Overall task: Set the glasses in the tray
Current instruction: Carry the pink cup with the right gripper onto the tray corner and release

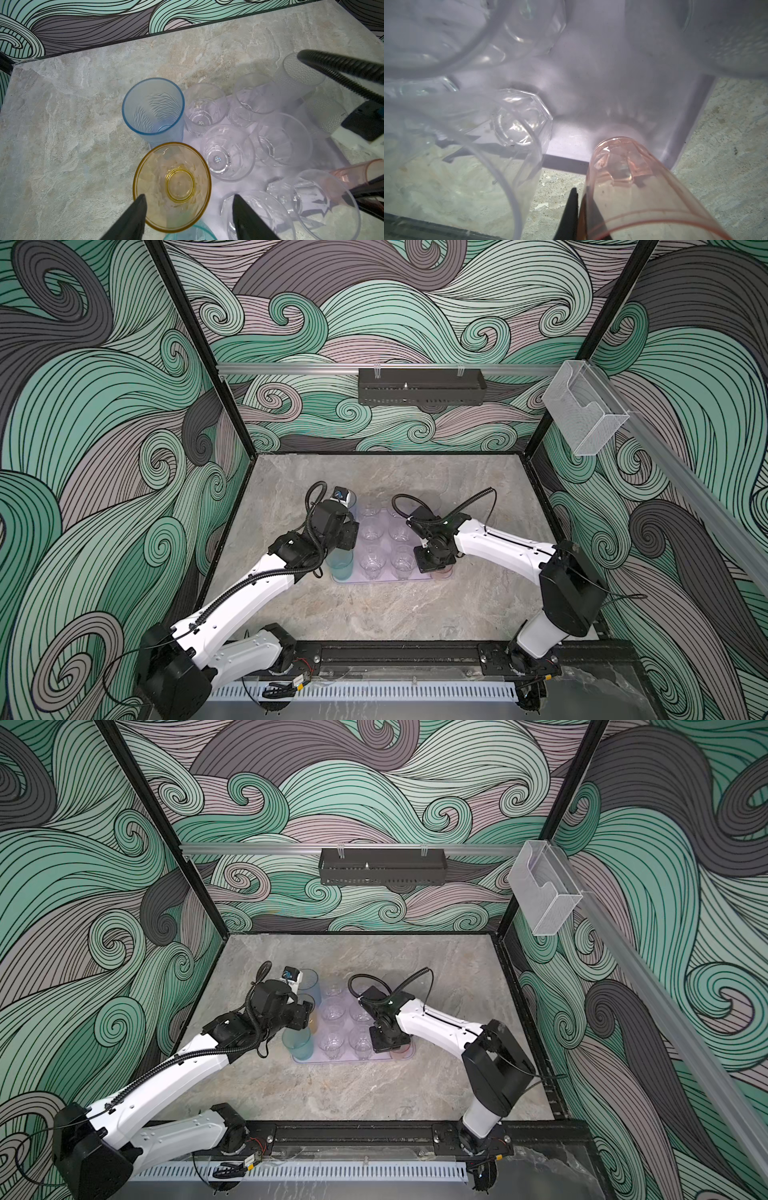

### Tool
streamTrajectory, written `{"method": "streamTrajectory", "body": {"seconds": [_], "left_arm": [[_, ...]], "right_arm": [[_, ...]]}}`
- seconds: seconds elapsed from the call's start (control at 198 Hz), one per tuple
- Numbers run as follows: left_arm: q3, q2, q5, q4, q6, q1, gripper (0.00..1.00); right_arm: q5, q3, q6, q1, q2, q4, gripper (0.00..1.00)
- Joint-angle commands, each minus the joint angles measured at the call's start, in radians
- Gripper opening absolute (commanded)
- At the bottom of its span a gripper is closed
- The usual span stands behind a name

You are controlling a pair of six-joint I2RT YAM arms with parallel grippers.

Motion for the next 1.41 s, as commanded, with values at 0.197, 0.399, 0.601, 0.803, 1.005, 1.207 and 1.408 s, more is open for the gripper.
{"method": "streamTrajectory", "body": {"seconds": [0.197, 0.399, 0.601, 0.803, 1.005, 1.207, 1.408], "left_arm": [[0.008, 0.001, -0.008, 0.002, 0.002, 0.008, 0.68], [0.006, 0.006, -0.011, 0.007, 0.008, 0.008, 0.68], [0.009, 0.005, -0.024, 0.009, 0.020, 0.008, 0.68], [0.014, 0.012, -0.022, 0.014, 0.019, 0.010, 0.68], [0.015, 0.009, -0.027, 0.010, 0.020, 0.010, 0.68], [0.018, -0.013, -0.043, 0.002, 0.023, 0.018, 0.68], [0.032, -0.037, -0.050, -0.011, 0.033, 0.038, 0.68]], "right_arm": [[0.035, 0.007, -0.033, -0.002, 0.048, 0.031, 0.08], [0.041, 0.023, -0.048, -0.013, 0.068, 0.039, 0.08], [0.039, 0.015, -0.062, -0.022, 0.079, 0.040, 0.08], [0.024, 0.008, -0.052, -0.022, 0.068, 0.043, 0.14], [0.014, 0.016, -0.053, -0.022, 0.029, 0.017, 0.29], [0.036, 0.040, -0.076, -0.022, -0.051, -0.044, 0.38], [0.072, 0.086, -0.114, -0.029, -0.121, -0.105, 0.43]]}}
